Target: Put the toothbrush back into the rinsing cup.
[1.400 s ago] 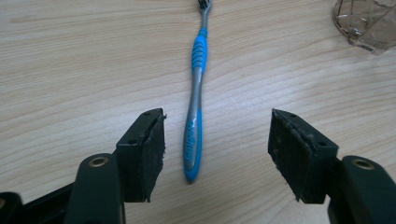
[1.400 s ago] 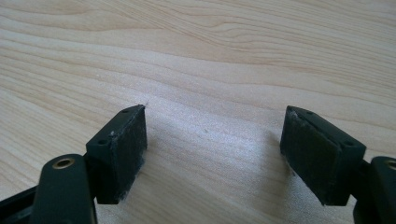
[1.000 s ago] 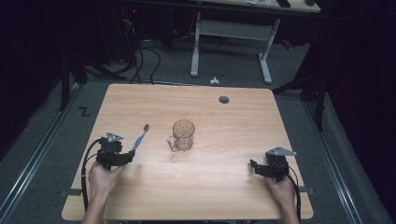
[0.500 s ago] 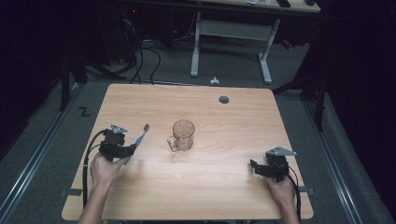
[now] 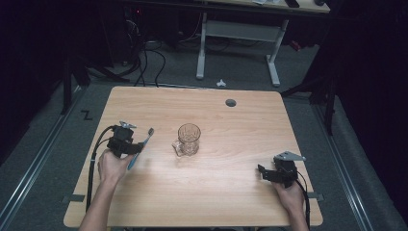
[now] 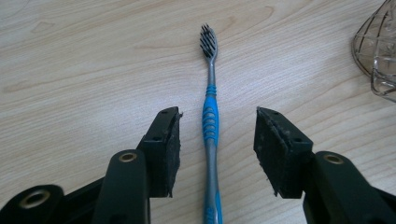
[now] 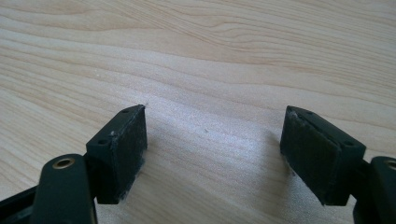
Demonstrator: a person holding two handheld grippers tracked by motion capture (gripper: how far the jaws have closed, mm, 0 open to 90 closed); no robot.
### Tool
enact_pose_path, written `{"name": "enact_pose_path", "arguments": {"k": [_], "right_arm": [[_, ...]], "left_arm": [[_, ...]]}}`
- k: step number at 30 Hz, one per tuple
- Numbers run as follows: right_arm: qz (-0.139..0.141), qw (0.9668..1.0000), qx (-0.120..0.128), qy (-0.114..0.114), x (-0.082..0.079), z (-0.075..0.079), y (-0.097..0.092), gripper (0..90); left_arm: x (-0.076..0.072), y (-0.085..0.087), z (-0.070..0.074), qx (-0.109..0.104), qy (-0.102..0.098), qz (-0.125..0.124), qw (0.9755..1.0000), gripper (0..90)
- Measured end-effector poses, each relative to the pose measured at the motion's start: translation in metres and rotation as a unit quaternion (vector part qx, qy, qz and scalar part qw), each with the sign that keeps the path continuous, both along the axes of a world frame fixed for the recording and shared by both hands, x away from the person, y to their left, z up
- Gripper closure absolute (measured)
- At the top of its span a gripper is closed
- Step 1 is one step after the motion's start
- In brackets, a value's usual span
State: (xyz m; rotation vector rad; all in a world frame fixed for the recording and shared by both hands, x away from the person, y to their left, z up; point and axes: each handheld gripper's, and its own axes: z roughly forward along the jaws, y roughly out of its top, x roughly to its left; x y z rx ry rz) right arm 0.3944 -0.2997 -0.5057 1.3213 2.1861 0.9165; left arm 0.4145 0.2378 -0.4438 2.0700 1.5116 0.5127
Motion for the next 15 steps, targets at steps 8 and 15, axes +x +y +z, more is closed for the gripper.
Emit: {"name": "enact_pose_path", "arguments": {"k": [8,15], "right_arm": [[0.000,1.0000,0.000,0.000,0.000,0.000,0.000,23.1],[0.000,1.0000,0.000,0.000,0.000,0.000,0.000,23.1]], "left_arm": [[0.013,-0.005,0.000,0.013,0.011,-0.006,0.9998,50.0],[0.025,-0.011,-0.003,0.015,0.024,-0.010,0.9995,51.3]]}}
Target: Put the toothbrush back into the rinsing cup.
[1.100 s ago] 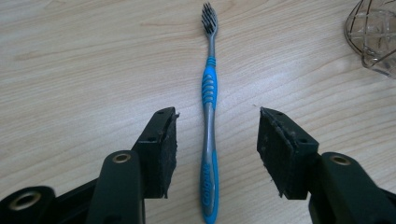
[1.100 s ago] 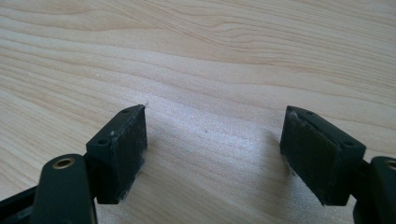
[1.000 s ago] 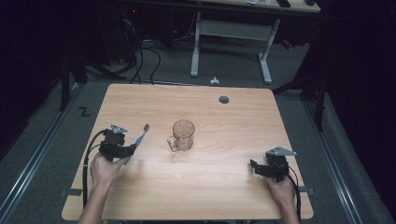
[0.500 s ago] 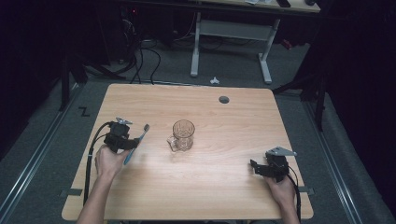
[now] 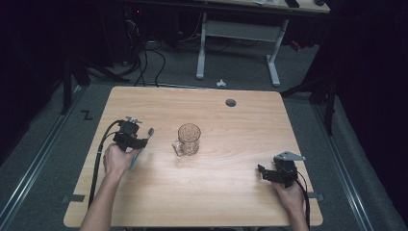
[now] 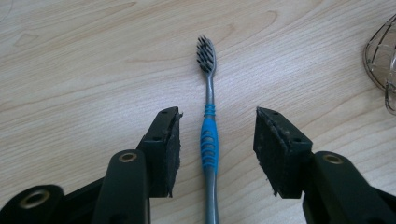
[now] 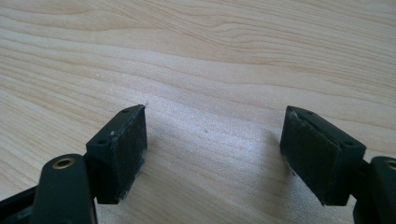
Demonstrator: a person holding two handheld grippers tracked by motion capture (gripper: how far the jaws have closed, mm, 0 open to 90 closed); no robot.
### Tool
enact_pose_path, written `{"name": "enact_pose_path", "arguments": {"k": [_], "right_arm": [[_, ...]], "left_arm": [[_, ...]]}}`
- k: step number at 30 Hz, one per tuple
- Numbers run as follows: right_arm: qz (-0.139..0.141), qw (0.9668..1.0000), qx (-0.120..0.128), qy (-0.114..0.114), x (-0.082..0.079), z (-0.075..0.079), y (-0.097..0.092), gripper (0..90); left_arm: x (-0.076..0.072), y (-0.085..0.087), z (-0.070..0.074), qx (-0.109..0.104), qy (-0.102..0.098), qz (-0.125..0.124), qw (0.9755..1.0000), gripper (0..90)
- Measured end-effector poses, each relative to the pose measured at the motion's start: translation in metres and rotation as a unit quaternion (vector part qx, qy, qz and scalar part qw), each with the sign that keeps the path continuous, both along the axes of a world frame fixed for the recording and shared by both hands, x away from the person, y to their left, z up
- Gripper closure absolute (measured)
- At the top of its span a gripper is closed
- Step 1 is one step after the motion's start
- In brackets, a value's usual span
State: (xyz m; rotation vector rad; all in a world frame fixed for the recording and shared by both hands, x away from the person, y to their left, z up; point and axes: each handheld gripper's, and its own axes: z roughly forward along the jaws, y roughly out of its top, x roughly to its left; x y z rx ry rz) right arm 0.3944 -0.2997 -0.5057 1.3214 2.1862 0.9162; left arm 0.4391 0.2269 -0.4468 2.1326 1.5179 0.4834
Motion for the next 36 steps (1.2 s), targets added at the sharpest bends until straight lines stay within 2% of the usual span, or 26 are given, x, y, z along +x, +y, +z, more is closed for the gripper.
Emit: {"name": "enact_pose_path", "arguments": {"k": [3,7,17,36], "right_arm": [[0.000,1.0000,0.000,0.000,0.000,0.000,0.000,23.0],[0.000,1.0000,0.000,0.000,0.000,0.000,0.000,23.1],[0.000,1.0000,0.000,0.000,0.000,0.000,0.000,23.1],[0.000,1.0000,0.000,0.000,0.000,0.000,0.000,23.1]], "left_arm": [[0.005,-0.003,-0.001,0.006,0.005,-0.001,1.0000,51.9],[0.009,-0.002,-0.004,-0.003,0.010,0.004,0.9999,53.3],[0.019,0.000,-0.020,0.013,0.042,0.010,0.9990,57.2],[0.026,-0.001,-0.031,0.012,0.059,0.017,0.9980,68.2]]}}
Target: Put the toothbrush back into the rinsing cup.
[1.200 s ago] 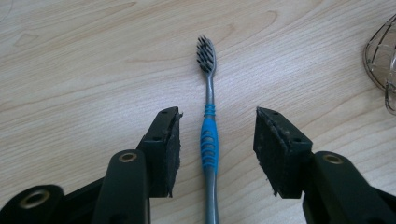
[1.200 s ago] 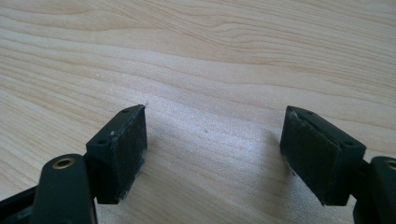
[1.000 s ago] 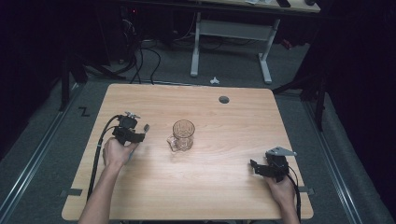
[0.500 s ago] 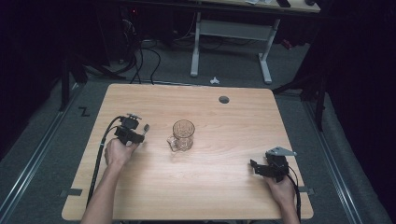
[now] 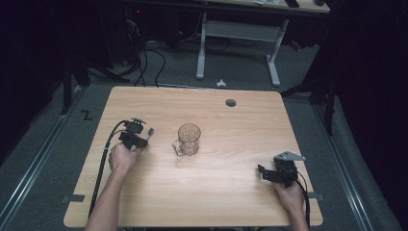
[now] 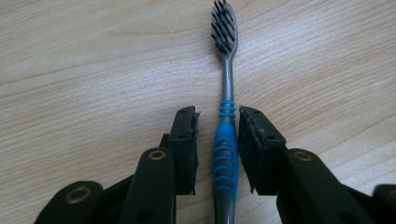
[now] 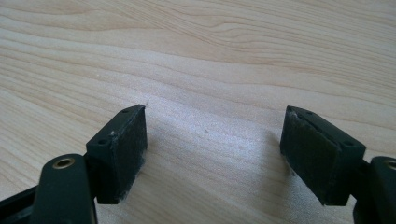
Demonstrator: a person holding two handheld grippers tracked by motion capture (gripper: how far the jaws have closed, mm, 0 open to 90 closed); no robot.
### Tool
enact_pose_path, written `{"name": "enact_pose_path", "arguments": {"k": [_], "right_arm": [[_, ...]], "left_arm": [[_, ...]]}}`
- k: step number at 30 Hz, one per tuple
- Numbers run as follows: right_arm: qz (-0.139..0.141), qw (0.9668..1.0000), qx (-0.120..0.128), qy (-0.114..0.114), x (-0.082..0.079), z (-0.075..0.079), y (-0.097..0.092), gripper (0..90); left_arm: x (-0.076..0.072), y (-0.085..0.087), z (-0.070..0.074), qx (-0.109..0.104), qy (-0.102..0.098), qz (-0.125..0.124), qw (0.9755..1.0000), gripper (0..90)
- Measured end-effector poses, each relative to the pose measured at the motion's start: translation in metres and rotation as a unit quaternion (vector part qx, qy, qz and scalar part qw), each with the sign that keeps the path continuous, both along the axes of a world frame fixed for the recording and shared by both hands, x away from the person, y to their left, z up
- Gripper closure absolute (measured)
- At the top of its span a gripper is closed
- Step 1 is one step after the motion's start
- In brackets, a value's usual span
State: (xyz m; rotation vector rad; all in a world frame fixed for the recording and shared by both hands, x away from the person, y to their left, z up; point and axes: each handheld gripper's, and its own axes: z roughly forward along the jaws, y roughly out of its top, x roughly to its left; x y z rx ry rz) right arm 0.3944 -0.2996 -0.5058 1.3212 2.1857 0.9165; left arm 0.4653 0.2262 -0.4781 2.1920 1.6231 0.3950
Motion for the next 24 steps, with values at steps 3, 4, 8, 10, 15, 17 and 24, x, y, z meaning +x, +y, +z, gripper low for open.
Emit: {"name": "enact_pose_path", "arguments": {"k": [3,4,8,10,15,17,24], "right_arm": [[0.000,1.0000,0.000,0.000,0.0000,0.0000,0.0000,23.1],[0.000,1.0000,0.000,0.000,0.0000,0.0000,0.0000,23.1],[0.000,1.0000,0.000,0.000,0.0000,0.0000,0.0000,23.1],[0.001,1.0000,0.000,0.000,0.0000,0.0000,-0.0001,23.1],[0.000,1.0000,0.000,0.000,0.0000,0.0000,0.0000,23.1],[0.000,1.0000,0.000,0.000,0.0000,0.0000,0.0000,23.1],[0.001,1.0000,0.000,0.000,0.0000,0.0000,-0.0001,23.1]], "left_arm": [[0.0001,-0.0004,0.0000,-0.002,0.000,-0.002,1.0000,70.7],[0.0002,-0.0004,0.0000,-0.002,0.000,-0.002,1.0000,71.0],[0.0003,-0.0003,-0.0002,-0.002,-0.002,0.002,1.0000,73.4],[0.0002,-0.0004,-0.0002,-0.002,-0.002,0.002,1.0000,74.9],[0.0001,0.0000,0.0001,-0.003,0.000,0.002,1.0000,78.3],[0.0003,0.0000,0.0001,-0.002,0.000,0.002,1.0000,78.6],[0.0001,0.0008,0.0004,-0.005,0.003,0.000,1.0000,79.1]]}}
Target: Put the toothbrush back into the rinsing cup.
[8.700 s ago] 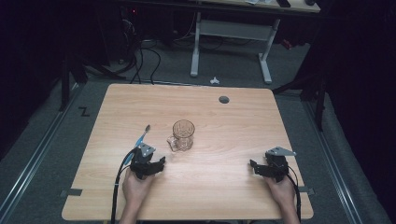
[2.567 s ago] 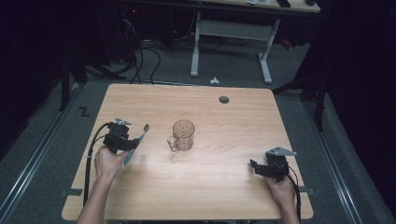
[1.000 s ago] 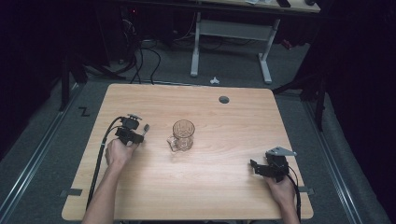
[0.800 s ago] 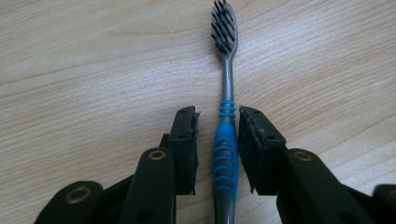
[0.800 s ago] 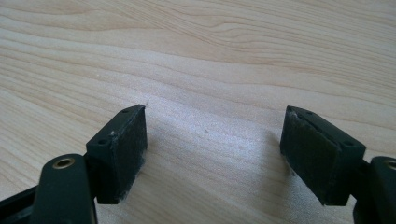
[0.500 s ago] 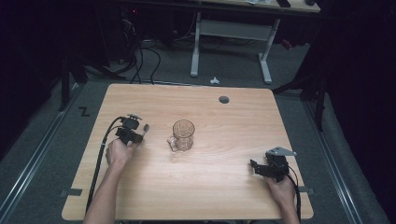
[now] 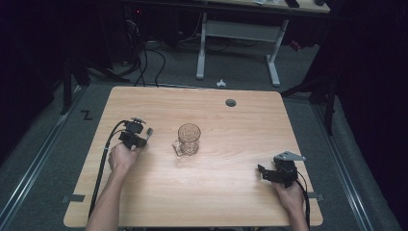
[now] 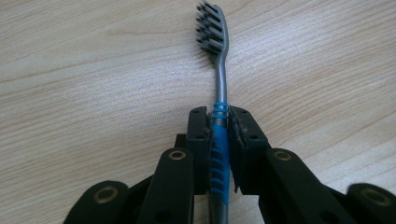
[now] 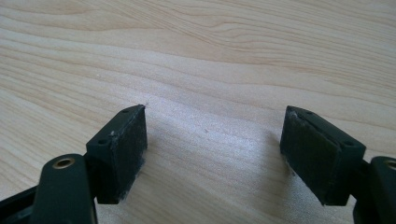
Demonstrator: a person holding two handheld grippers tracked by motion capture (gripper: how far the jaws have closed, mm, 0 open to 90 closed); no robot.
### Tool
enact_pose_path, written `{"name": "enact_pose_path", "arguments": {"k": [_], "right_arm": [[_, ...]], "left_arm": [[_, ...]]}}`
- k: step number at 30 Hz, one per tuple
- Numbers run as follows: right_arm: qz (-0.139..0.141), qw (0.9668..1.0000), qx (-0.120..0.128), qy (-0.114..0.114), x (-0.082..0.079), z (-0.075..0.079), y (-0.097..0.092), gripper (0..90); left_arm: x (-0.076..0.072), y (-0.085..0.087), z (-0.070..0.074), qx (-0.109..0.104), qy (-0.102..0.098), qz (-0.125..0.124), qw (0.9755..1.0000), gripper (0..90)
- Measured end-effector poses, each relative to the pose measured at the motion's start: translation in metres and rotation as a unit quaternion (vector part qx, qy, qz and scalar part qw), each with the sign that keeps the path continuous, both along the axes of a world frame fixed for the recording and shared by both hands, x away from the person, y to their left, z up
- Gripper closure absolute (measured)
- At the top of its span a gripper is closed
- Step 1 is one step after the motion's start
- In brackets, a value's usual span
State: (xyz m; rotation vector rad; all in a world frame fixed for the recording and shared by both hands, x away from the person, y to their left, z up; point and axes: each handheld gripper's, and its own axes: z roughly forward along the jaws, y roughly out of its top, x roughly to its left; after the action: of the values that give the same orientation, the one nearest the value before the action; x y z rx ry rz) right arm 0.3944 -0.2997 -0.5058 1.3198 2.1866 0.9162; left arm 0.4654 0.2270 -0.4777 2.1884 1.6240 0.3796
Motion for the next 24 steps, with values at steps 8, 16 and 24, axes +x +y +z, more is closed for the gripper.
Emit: {"name": "enact_pose_path", "arguments": {"k": [8,16,24], "right_arm": [[0.000,1.0000,0.000,0.000,0.000,0.000,0.000,23.1],[0.000,1.0000,0.000,0.000,0.000,0.000,0.000,23.1],[0.001,1.0000,0.000,0.000,0.000,0.000,0.000,23.1]], "left_arm": [[-0.003,-0.001,0.004,0.001,-0.005,-0.005,1.0000,79.2],[-0.009,0.000,0.014,-0.006,-0.015,-0.009,0.9998,79.2],[-0.015,0.000,0.022,-0.009,-0.024,-0.016,0.9995,79.3]]}}
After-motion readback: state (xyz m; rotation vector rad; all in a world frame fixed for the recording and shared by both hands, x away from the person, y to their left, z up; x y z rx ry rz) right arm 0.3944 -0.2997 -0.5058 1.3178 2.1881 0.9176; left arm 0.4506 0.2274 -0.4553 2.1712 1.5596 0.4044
